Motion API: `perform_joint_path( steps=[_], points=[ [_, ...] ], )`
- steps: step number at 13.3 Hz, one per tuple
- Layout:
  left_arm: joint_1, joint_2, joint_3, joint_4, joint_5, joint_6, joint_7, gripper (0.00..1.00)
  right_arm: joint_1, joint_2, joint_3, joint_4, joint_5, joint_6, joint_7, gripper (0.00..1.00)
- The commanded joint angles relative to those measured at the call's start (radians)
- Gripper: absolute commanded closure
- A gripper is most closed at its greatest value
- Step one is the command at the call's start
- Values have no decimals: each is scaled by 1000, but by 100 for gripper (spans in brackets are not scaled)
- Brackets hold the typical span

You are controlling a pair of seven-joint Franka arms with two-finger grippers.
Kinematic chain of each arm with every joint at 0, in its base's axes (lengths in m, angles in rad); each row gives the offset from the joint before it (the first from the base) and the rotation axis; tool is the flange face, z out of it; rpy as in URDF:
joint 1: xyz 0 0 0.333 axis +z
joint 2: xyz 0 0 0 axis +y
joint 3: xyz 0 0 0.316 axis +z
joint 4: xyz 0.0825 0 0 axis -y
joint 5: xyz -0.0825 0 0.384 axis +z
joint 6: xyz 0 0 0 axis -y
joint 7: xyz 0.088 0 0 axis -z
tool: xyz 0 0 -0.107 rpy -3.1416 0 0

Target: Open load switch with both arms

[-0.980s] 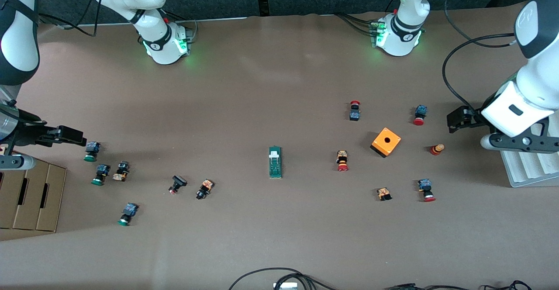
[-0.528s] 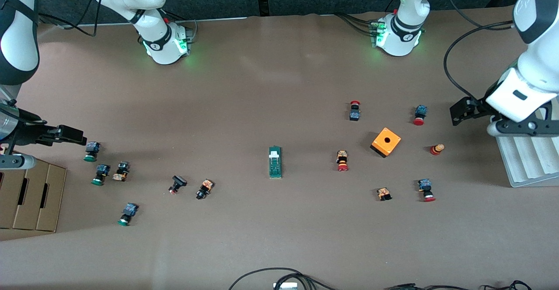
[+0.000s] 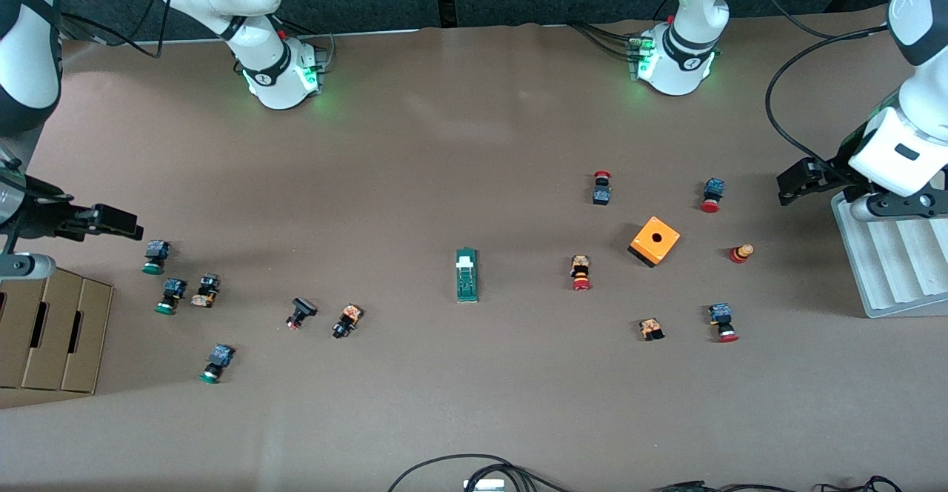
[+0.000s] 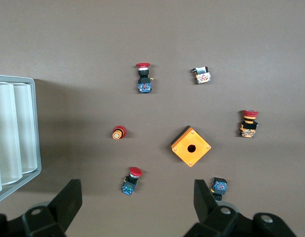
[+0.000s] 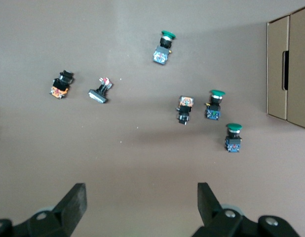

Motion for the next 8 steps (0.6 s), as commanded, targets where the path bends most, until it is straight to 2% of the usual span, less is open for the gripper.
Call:
perform_joint_path(
  steps=[1, 8],
  points=[
    [-1, -18, -7, -9, -2, 2, -13, 0, -8, -30, 5, -15, -1, -21, 3, 0],
    [-5, -18, -10, -4, -4, 2, -28, 0, -6, -29, 5, -15, -1, -22, -2, 0]
  ],
)
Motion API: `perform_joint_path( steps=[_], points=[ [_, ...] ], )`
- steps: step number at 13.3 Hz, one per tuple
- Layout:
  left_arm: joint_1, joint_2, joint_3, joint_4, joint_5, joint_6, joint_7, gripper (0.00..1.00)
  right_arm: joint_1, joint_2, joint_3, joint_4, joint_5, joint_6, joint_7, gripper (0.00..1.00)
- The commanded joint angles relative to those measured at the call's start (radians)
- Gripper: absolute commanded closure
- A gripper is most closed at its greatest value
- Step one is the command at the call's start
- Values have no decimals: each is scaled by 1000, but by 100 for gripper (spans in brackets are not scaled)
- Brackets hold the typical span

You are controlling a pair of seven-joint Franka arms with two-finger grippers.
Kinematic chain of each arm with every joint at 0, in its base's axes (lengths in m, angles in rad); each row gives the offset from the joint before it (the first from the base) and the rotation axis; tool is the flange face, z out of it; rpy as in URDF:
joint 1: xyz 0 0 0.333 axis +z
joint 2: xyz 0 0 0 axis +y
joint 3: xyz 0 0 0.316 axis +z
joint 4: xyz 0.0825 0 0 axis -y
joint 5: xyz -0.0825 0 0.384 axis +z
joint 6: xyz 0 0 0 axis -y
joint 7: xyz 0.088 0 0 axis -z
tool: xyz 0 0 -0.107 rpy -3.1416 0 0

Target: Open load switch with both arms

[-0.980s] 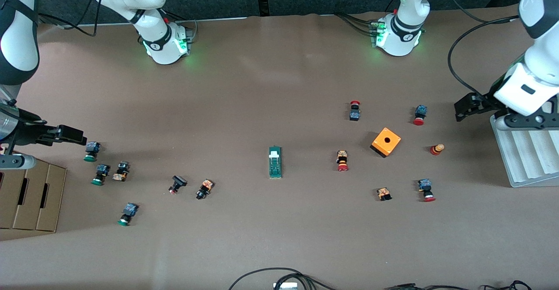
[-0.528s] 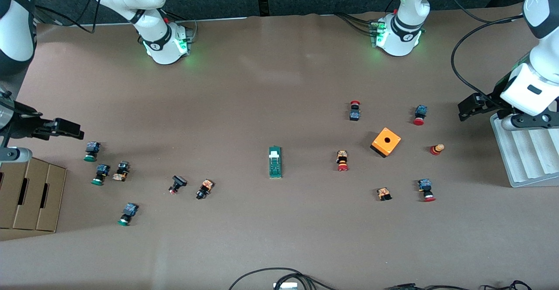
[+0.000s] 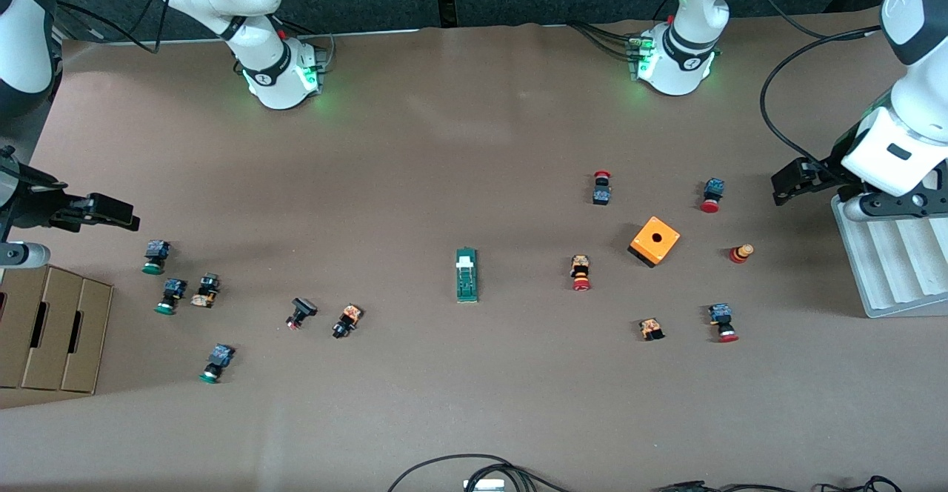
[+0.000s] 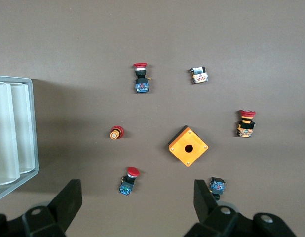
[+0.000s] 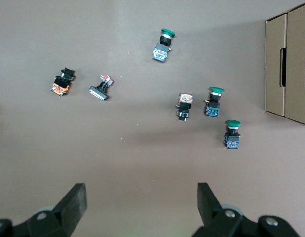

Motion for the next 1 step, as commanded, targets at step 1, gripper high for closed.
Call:
perform_joint_path(
  steps=[1],
  points=[
    [-3, -18, 0, -5, -2, 2, -18, 0, -5, -15, 5, -13, -1, -11, -3, 0]
  ],
)
